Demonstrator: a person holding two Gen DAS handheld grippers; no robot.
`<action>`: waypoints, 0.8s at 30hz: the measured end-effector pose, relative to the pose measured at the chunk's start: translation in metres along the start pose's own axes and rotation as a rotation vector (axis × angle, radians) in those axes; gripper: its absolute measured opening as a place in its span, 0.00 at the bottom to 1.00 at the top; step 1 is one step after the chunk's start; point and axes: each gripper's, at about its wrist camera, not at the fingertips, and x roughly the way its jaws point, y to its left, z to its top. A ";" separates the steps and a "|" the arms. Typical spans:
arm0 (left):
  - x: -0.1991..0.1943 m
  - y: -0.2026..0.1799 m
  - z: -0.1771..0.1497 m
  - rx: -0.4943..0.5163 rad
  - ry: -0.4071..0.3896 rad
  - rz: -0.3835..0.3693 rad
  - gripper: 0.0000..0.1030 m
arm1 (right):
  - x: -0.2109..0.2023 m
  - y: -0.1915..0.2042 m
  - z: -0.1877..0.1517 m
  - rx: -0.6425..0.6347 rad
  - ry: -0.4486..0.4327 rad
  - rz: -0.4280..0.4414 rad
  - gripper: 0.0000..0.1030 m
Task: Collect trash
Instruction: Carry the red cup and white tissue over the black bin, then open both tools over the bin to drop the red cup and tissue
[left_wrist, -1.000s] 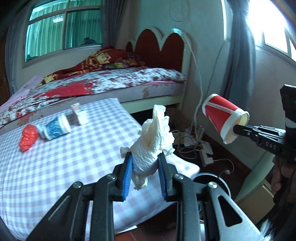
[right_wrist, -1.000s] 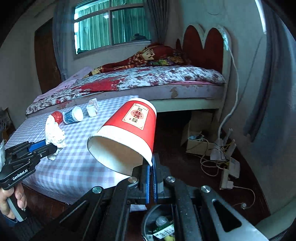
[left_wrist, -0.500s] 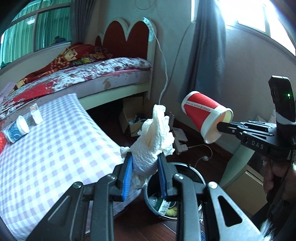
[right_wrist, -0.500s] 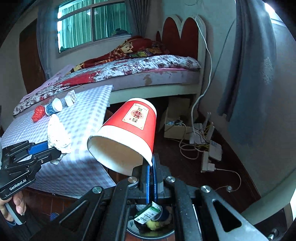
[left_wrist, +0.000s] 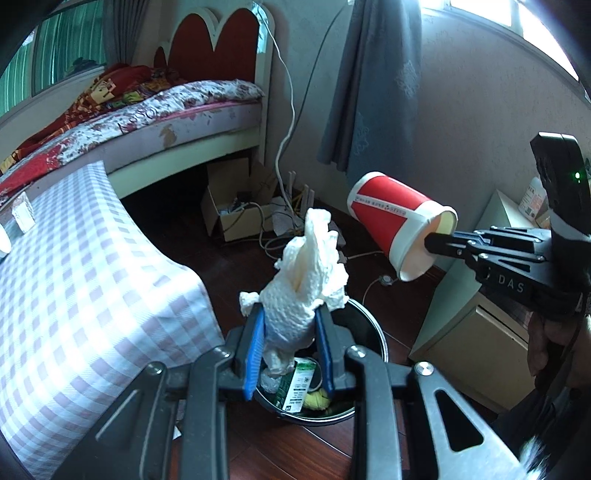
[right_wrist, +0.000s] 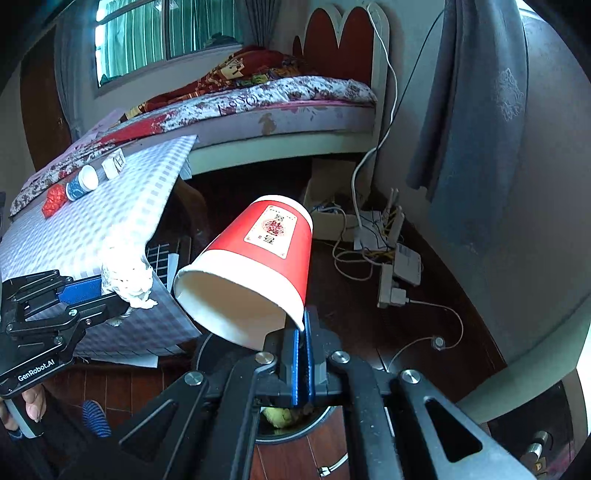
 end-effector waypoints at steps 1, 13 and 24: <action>0.004 -0.002 -0.001 0.002 0.010 -0.003 0.27 | 0.001 -0.001 -0.002 0.000 0.007 -0.001 0.03; 0.036 -0.009 -0.012 0.002 0.099 -0.033 0.27 | 0.024 -0.004 -0.020 -0.024 0.101 0.014 0.03; 0.058 -0.001 -0.019 -0.035 0.147 -0.059 0.29 | 0.052 0.005 -0.027 -0.070 0.194 0.021 0.03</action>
